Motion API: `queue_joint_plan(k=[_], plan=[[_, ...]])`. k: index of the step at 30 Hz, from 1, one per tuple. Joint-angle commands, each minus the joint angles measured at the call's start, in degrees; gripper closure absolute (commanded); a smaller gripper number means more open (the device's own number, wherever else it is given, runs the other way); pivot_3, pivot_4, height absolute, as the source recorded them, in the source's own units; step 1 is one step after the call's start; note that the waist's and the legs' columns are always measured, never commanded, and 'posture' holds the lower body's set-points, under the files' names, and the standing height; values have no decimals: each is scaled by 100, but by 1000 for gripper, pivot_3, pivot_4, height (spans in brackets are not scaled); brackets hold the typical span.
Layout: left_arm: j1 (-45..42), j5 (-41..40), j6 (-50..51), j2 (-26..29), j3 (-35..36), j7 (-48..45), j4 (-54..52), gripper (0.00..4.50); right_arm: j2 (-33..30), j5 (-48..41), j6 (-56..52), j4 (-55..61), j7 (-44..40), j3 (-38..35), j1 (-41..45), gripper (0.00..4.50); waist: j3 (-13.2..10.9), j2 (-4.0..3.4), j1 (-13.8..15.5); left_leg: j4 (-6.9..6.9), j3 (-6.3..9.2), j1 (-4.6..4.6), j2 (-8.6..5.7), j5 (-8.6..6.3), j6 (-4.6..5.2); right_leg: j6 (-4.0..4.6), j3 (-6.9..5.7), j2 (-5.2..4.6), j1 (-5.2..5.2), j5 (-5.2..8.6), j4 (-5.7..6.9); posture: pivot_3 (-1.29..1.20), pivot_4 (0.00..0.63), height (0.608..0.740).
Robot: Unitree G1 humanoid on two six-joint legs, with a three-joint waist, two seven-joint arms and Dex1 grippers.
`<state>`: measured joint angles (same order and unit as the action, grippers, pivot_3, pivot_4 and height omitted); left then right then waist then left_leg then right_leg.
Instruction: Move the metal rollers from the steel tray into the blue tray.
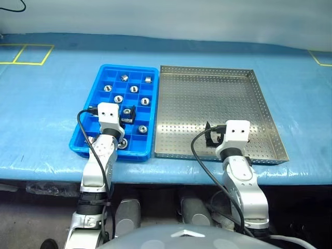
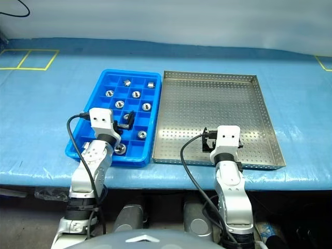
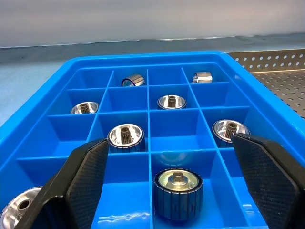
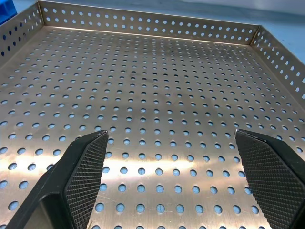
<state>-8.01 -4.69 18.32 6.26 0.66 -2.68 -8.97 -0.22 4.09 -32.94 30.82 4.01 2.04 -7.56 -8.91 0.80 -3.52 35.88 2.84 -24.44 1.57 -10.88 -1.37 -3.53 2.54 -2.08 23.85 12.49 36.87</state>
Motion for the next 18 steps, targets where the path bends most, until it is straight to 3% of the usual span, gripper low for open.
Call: queue_joint_plan(k=[1,18], plan=[[-12,47,-26,-34,29,34,-89,0,22,15,115,59,-2,51,32,12,0,0,3,0,0,0,0,0,0,0,0,0,0,0,0,-34,150,740],[81,27,-23,-141,35,61,-141,0,4,10,84,-83,-73,121,181,12,0,0,83,0,0,0,0,0,0,0,0,0,-1,0,0,-7,150,740]])
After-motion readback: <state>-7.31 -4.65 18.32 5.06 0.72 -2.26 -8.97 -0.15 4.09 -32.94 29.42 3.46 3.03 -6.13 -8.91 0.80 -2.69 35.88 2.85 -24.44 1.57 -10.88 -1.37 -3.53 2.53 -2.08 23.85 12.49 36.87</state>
